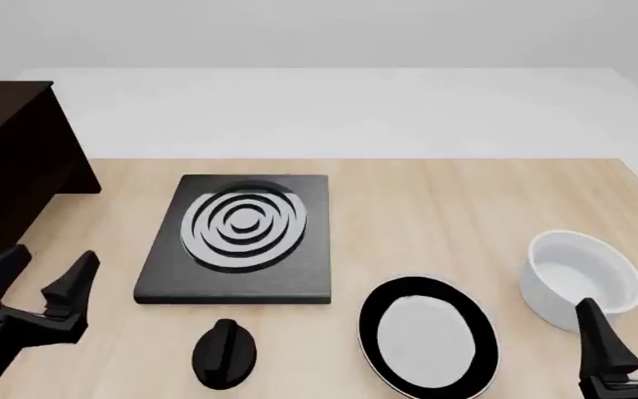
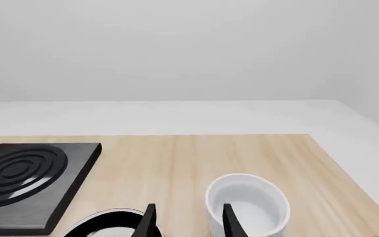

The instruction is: Put the frying pan under the cabinet shelf.

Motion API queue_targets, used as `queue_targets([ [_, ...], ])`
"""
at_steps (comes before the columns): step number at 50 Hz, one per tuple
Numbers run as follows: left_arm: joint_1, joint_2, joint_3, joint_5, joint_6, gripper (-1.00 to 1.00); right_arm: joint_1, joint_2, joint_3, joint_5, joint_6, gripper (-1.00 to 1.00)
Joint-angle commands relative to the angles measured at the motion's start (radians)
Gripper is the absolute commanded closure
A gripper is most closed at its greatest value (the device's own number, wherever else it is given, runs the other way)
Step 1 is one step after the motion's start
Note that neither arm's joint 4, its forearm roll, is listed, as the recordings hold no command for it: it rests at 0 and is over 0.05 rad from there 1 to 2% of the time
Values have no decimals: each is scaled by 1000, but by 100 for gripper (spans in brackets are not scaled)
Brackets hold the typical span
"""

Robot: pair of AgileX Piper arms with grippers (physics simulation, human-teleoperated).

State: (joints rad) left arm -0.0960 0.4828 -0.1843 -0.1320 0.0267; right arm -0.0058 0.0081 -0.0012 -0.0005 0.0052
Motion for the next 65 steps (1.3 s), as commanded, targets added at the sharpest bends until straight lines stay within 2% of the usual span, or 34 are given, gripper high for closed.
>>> queue_targets([
  [1,-143,264,-201,30,-26,-100,-2,-6,1,6,7,-100],
  [6,-215,396,-293,82,-44,-100,-3,-7,0,-4,13,-100],
  [7,-244,444,-308,91,-81,-100,-5,-8,0,-5,14,-100],
  [9,-241,502,-336,103,-81,-100,-5,-8,0,-6,16,-100],
  [10,-267,525,-357,122,-106,-100,-5,-7,-1,-6,16,-100],
  [12,-279,530,-377,140,-93,-100,-7,-8,0,-6,16,-100],
  [14,-282,555,-405,168,-113,-100,-9,-8,-1,-8,16,-100],
  [17,-339,582,-445,228,-130,-100,-10,-8,-1,-8,15,-100],
  [21,-408,580,-488,290,-104,-100,-9,-8,-1,-6,14,-100],
  [29,-510,629,-582,393,-105,-100,-10,-8,-1,-6,12,-100],
  [31,-556,636,-613,428,-130,-100,-11,-8,-2,-6,9,-100],
  [32,-557,634,-616,431,-116,-100,-12,-8,-1,-6,9,-100],
  [34,-588,650,-636,459,-155,-100,-14,-8,-1,-8,9,-100],
  [37,-643,662,-656,489,-165,-100,-16,-8,-1,-8,9,-100],
  [39,-698,682,-667,509,-228,-100,-16,-8,-1,-9,9,-100],
  [41,-712,682,-674,514,-226,-100,-16,-8,-1,-9,9,-100],
  [42,-728,688,-676,516,-257,-100,-15,-8,-1,-9,9,-100],
  [45,-757,698,-685,515,-279,-100,-16,-8,-1,-8,10,-100],
  [50,-791,708,-696,501,-284,-100,-16,-8,-1,-6,10,-100],
  [51,-825,724,-695,494,-310,-100,-16,-8,-1,-6,10,-100],
  [52,-811,722,-694,488,-295,-100,-16,-8,-1,-5,10,-100],
  [53,-819,729,-694,485,-307,-100,-16,-8,-1,-5,10,-100],
  [54,-866,745,-691,470,-340,-100,-16,-8,0,-3,11,-100],
  [58,-897,769,-672,437,-386,-100,-17,-8,0,-1,11,-100],
  [59,-924,780,-664,425,-426,-100,-18,-8,-1,0,11,-100],
  [60,-924,783,-664,421,-421,-100,-17,-7,-1,1,11,-100],
  [62,-960,797,-650,392,-477,-100,-15,-7,0,3,13,-100],
  [63,-956,796,-650,391,-471,-100,-15,-7,0,3,13,-100],
  [65,-982,798,-641,371,-513,-100,-15,-7,0,4,15,-100],
])
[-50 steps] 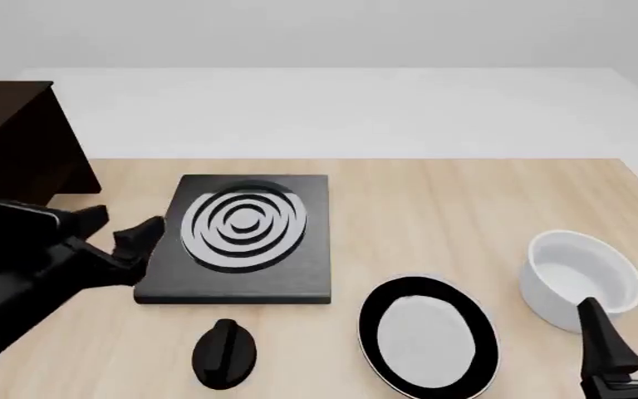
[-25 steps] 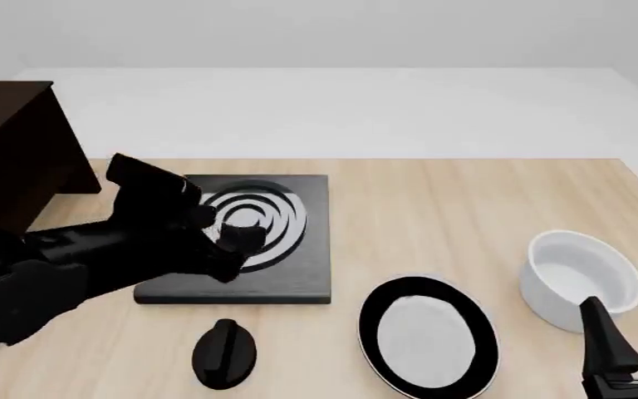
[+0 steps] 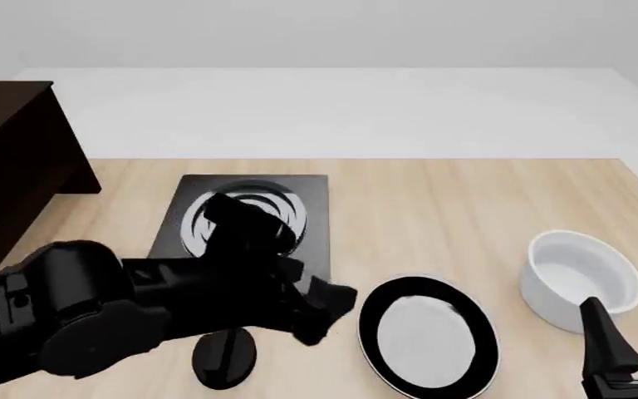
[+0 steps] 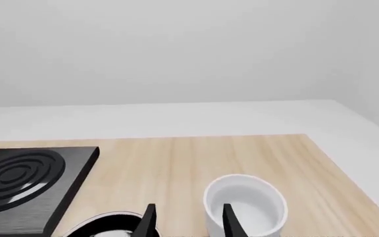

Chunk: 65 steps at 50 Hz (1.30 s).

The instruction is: Put the frying pan under the cabinet shelf.

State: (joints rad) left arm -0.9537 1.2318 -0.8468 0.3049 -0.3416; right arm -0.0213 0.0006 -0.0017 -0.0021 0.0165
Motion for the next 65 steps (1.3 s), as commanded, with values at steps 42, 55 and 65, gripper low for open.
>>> queue_targets([
  [42,-272,224,132,-407,-519,-100,4,2,1,10,38,-100],
  [55,-303,278,168,-507,-606,-100,3,2,1,15,48,-100],
  [65,-345,310,199,-575,-660,-100,3,2,1,17,52,-100],
])
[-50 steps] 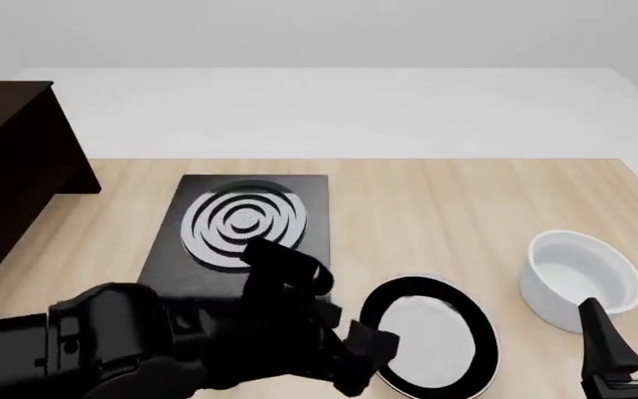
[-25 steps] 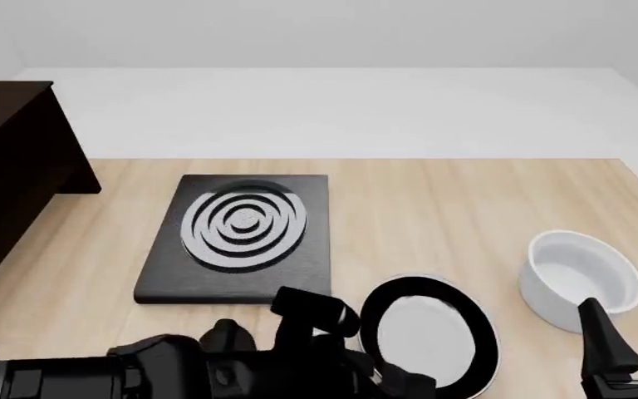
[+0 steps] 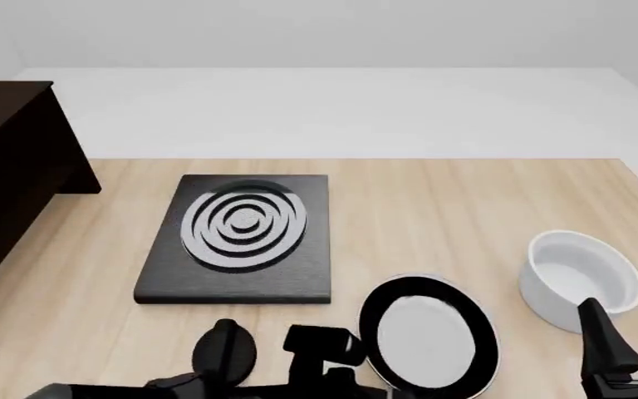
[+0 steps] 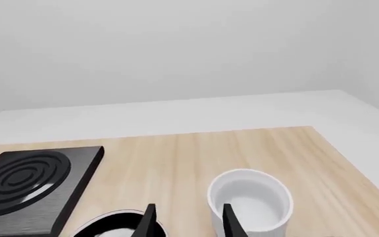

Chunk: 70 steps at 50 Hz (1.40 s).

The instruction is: Put the frying pan under the cabinet shelf.

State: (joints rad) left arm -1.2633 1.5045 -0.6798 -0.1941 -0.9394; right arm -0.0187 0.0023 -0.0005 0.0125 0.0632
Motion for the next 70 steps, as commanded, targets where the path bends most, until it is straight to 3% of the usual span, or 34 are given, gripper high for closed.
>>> queue_targets([
  [1,-39,41,36,-85,-67,-100,0,1,0,2,6,-100],
  [16,-50,103,77,-209,-159,-100,1,3,0,6,16,-100],
  [38,-51,218,64,-296,-190,-100,-2,14,0,2,32,-100],
  [70,-95,324,-5,-337,-210,-100,-5,35,0,-13,45,-100],
])
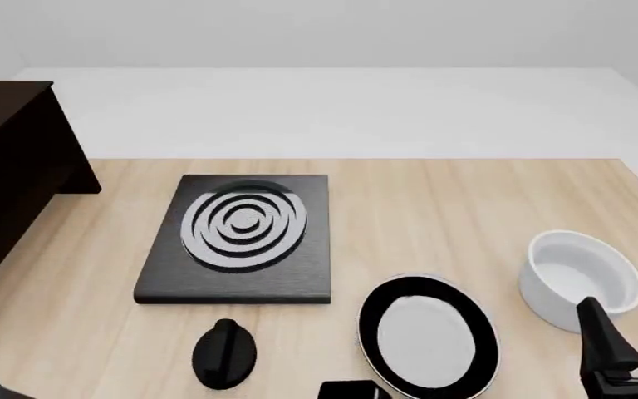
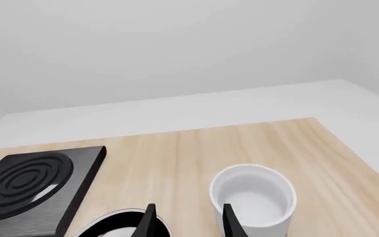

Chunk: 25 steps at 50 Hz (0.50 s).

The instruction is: Put the frying pan under the cabinet shelf.

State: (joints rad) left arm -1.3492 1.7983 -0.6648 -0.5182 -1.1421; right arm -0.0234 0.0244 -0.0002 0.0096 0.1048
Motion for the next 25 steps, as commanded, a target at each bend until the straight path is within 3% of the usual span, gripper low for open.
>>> queue_targets([
  [1,-17,37,-21,-20,-14,-100,-1,18,0,-14,6,-100],
  [25,-21,79,-53,-38,-22,-100,-2,36,-1,-25,13,-100],
])
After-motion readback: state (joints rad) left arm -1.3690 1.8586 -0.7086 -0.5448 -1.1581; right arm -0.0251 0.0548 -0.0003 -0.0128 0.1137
